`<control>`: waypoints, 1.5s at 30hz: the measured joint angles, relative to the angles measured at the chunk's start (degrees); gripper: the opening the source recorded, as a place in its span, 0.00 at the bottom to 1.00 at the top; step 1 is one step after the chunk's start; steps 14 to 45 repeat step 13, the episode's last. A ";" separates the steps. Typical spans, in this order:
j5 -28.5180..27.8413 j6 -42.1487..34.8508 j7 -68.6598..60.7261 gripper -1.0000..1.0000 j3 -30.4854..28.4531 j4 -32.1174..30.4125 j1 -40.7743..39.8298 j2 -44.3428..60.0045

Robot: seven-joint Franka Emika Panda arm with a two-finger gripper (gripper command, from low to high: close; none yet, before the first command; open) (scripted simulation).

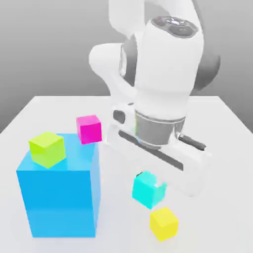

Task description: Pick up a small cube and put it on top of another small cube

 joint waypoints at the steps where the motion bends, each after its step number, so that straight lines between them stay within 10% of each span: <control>1: 0.64 -1.43 2.80 0.00 -0.75 -0.13 -1.60 -1.66; 10: 5.41 -5.71 26.61 0.00 -7.27 -4.96 -11.73 -12.33; 11: 5.55 -4.23 27.46 1.00 -7.50 -6.03 -12.12 -11.98; 45: 5.55 -4.22 27.46 1.00 -7.50 -6.03 -12.11 -11.98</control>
